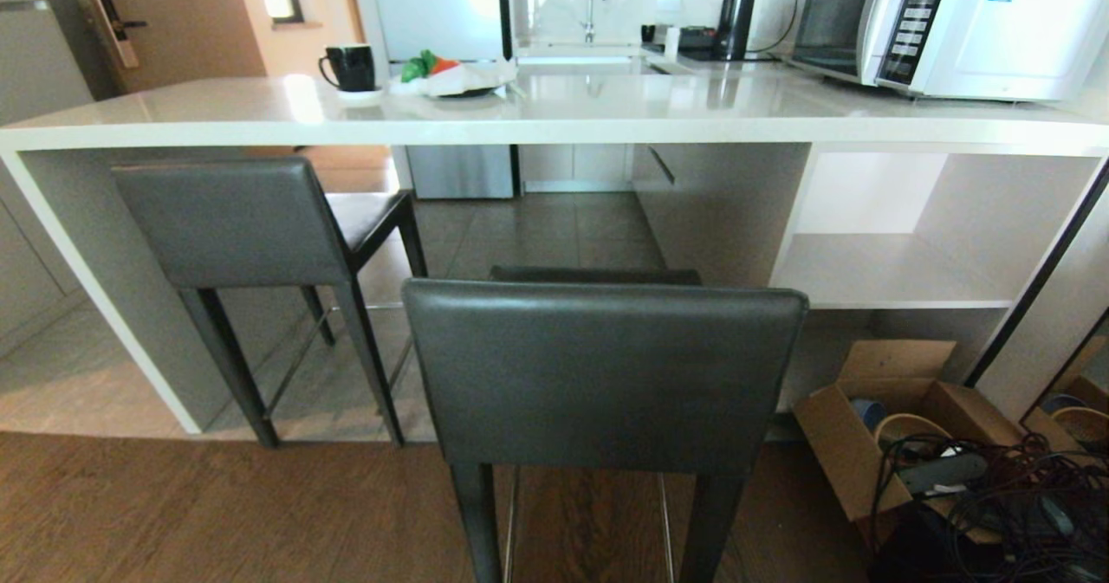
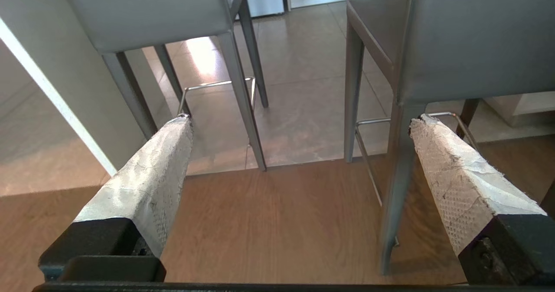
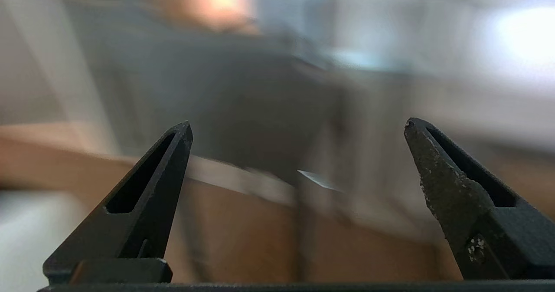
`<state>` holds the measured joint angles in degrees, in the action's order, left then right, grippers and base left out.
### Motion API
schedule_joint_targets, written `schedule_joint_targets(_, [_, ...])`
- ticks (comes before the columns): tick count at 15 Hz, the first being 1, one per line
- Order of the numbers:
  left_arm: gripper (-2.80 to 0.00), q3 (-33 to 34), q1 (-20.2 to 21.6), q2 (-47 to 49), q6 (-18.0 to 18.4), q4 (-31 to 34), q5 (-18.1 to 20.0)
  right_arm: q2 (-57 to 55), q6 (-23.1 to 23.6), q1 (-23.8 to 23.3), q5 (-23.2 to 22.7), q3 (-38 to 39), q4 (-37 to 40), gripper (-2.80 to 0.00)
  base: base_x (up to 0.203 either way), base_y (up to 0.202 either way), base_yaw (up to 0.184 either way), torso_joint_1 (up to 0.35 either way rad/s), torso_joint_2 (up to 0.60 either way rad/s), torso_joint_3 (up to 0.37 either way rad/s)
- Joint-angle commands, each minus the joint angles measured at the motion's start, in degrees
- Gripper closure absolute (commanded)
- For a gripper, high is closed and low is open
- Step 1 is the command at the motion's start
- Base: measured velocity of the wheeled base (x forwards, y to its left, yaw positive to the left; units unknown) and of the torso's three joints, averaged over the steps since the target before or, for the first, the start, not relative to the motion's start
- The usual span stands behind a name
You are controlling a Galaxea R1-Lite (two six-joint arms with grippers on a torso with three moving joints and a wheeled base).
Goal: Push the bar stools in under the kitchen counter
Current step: Pull the gray chair out from under the dining table
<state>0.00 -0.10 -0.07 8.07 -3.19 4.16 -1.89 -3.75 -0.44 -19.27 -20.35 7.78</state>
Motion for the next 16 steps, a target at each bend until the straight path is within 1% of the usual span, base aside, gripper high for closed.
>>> schedule_joint_targets(1, [-2.80, 0.1, 0.0, 0.2, -0.2, 0.0, 0.0, 1.7, 2.1, 0.0, 12.0, 7.8, 0.5, -2.80, 0.000, 0.000, 0.000, 0.000, 0.00, 0.000])
schedule_joint_targets(2, [-2.80, 0.1, 0.0, 0.1, -0.2, 0.0, 0.0, 1.7, 3.5, 0.0, 17.3, 11.4, 0.6, -2.80, 0.000, 0.000, 0.000, 0.000, 0.00, 0.000])
schedule_joint_targets(3, [-2.80, 0.1, 0.0, 0.2, -0.3, 0.5, 0.0, 1.8, 6.0, 0.0, 20.2, 14.6, -0.3, -2.80, 0.000, 0.000, 0.000, 0.000, 0.00, 0.000])
schedule_joint_targets(4, [-2.80, 0.1, 0.0, 0.2, -0.2, 2.6, -0.6, 1.8, 9.8, 0.0, 21.9, 17.1, -4.8, -2.80, 0.000, 0.000, 0.000, 0.000, 0.00, 0.000])
schedule_joint_targets(5, [-2.80, 0.1, 0.0, 0.2, -0.6, 2.7, -1.6, 1.8, 11.0, 0.0, 20.1, 19.2, -8.4, -2.80, 0.000, 0.000, 0.000, 0.000, 0.00, 0.000])
schedule_joint_targets(6, [-2.80, 0.1, 0.0, 0.2, -1.0, 2.8, -1.6, 1.8, 11.2, 0.0, 16.8, 20.1, -7.8, -2.80, 0.000, 0.000, 0.000, 0.000, 0.00, 0.000])
schedule_joint_targets(7, [-2.80, 0.1, 0.0, 0.2, -1.2, 2.8, -1.6, 1.8, 9.9, 0.0, 16.8, 19.8, -5.9, -2.80, 0.000, 0.000, 0.000, 0.000, 0.00, 0.000])
schedule_joint_targets(10, [-2.80, 0.1, 0.0, 0.2, -1.3, 2.8, -1.6, 1.8, 8.3, 0.1, 17.0, 19.7, -5.9, -2.80, 0.000, 0.000, 0.000, 0.000, 0.00, 0.000])
schedule_joint_targets(12, [-2.80, 0.1, 0.0, 0.2, -3.3, 2.8, -1.7, 1.8, 7.5, 0.1, 17.4, 19.6, -5.8, -2.80, 0.000, 0.000, 0.000, 0.000, 0.00, 0.000])
schedule_joint_targets(16, [-2.80, 0.1, 0.0, 0.2, -3.6, 2.8, -1.7, 1.8, 7.6, 0.1, 17.6, 19.6, -5.9, -2.80, 0.000, 0.000, 0.000, 0.000, 0.00, 0.000])
